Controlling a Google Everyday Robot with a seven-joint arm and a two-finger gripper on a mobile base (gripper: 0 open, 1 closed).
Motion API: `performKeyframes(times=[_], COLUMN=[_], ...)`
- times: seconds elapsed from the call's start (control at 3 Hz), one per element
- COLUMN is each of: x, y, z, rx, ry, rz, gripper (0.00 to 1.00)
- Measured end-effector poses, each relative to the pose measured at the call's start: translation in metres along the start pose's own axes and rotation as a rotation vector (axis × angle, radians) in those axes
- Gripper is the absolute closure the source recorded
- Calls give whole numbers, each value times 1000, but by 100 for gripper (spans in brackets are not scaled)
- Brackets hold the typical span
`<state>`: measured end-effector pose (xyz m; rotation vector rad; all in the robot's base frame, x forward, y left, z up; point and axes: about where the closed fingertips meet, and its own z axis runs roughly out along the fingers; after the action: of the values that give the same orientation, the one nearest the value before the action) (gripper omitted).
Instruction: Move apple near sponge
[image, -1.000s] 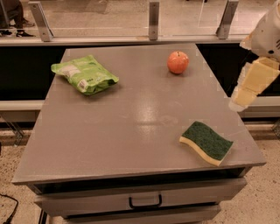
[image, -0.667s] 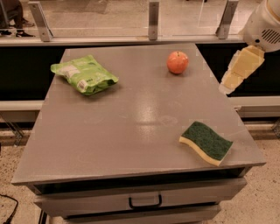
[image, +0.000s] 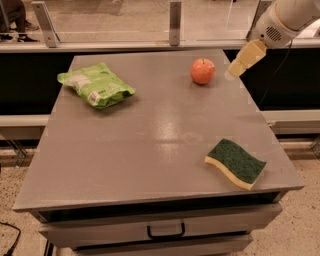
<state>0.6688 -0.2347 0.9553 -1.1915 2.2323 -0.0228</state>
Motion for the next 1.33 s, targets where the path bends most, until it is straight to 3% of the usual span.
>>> performKeyframes(times=[0.67, 1.33], x=[-26, -42], y=[-25, -21], z=[75, 117], rx=[-56, -114], ry=[-36, -53], rz=[128, 218], gripper=[0, 0])
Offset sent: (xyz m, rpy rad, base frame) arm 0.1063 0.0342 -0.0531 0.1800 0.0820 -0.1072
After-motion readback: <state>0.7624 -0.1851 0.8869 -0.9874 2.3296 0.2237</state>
